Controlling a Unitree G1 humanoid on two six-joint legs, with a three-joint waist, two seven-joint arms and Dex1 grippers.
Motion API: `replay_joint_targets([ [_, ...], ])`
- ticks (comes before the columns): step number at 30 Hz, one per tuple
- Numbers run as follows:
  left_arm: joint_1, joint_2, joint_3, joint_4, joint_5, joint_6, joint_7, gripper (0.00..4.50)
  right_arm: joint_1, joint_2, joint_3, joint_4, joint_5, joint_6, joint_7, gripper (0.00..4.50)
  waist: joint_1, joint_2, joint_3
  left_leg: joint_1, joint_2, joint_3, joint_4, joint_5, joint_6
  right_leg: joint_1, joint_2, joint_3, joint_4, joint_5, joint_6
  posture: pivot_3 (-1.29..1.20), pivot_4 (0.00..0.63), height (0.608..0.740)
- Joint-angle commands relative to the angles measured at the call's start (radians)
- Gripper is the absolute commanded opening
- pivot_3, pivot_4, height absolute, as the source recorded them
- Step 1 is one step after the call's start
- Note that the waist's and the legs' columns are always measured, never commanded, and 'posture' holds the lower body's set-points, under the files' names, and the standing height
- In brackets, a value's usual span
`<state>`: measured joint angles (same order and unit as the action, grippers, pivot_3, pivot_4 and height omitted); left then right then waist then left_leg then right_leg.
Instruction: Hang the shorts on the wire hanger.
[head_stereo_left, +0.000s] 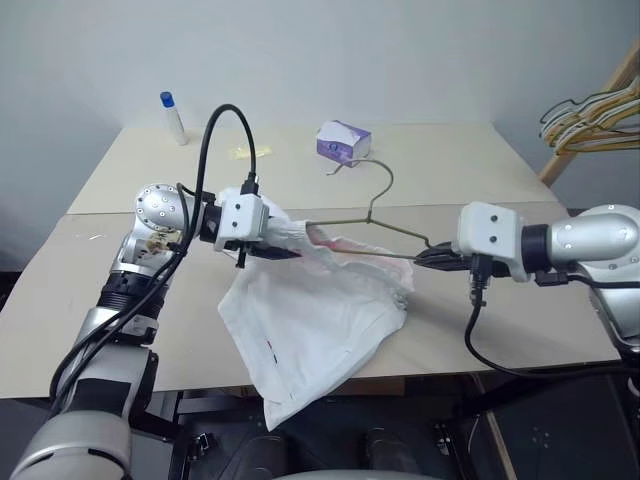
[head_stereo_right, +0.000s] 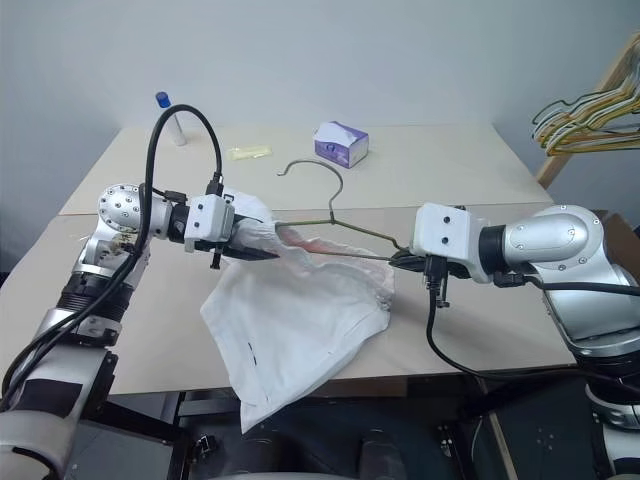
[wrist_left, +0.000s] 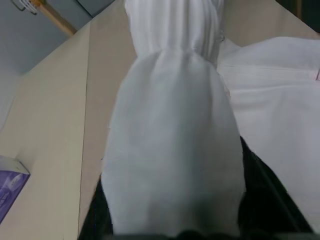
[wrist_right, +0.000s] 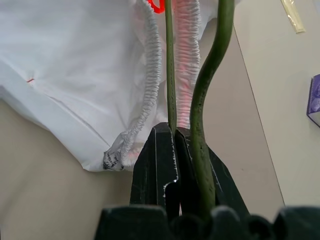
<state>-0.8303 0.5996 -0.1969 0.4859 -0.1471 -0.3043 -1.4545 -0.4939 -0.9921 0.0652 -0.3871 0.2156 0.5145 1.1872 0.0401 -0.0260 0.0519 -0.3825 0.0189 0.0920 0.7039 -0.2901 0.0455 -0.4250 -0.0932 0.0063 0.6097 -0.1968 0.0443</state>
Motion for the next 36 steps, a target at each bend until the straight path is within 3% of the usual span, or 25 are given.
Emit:
replay_joint_targets([
  [1,-0.035,-0.003,0.018,-0.004,-0.021,-0.007,-0.009,0.68,-0.009,-0.019,-0.044,-0.032,0.031,0.013,-0.006,0.00,-0.001,0.000,0.000,0.000,0.000,0.000,0.000,0.000,0.000,0.000,0.000,0.000,0.000,0.000,0.000,0.04,0.000,0.740],
  [3,-0.035,-0.005,0.022,-0.007,-0.027,0.003,-0.013,0.01,-0.009,-0.022,-0.042,-0.033,0.033,0.015,-0.007,0.00,-0.002,0.000,0.000,0.000,0.000,0.000,0.001,0.000,0.000,0.000,0.000,0.000,0.001,0.000,0.000,0.04,0.000,0.740],
  [9,-0.018,0.000,0.031,-0.043,-0.049,0.049,-0.018,0.01,0.004,-0.037,-0.038,-0.028,0.037,-0.003,-0.003,0.00,-0.002,0.000,0.000,0.000,0.000,-0.001,0.001,0.000,0.000,0.000,0.000,0.000,0.001,0.000,0.000,0.04,0.005,0.740],
  [12,-0.007,0.004,0.040,-0.060,-0.063,0.080,-0.019,0.00,0.021,-0.053,-0.052,-0.013,0.029,-0.005,-0.011,0.76,-0.002,0.000,0.000,-0.001,0.000,-0.001,0.001,0.000,0.000,0.000,0.000,0.000,0.000,0.000,0.000,0.04,0.007,0.740],
  [23,0.096,0.022,0.104,-0.201,-0.130,0.281,0.050,0.00,0.202,-0.054,-0.308,0.034,0.105,0.099,-0.112,4.47,-0.004,0.000,0.000,0.000,0.000,-0.002,0.001,0.000,0.000,0.000,0.000,0.000,0.001,0.000,0.000,0.04,0.035,0.740],
  [28,0.129,0.035,0.121,-0.265,-0.146,0.354,0.086,0.00,0.361,0.089,-0.382,-0.032,0.191,0.096,-0.178,4.47,-0.003,0.000,0.000,0.001,0.001,-0.005,0.001,0.000,0.000,0.001,0.000,0.000,0.001,0.000,0.000,0.04,0.041,0.740],
  [36,0.153,0.043,0.128,-0.312,-0.158,0.386,0.104,0.00,0.410,0.361,-0.171,-0.041,0.154,0.079,-0.370,4.47,-0.023,0.000,0.000,0.005,0.000,-0.007,0.000,0.000,0.001,0.003,0.001,0.003,0.002,0.000,0.000,0.05,0.038,0.740],
])
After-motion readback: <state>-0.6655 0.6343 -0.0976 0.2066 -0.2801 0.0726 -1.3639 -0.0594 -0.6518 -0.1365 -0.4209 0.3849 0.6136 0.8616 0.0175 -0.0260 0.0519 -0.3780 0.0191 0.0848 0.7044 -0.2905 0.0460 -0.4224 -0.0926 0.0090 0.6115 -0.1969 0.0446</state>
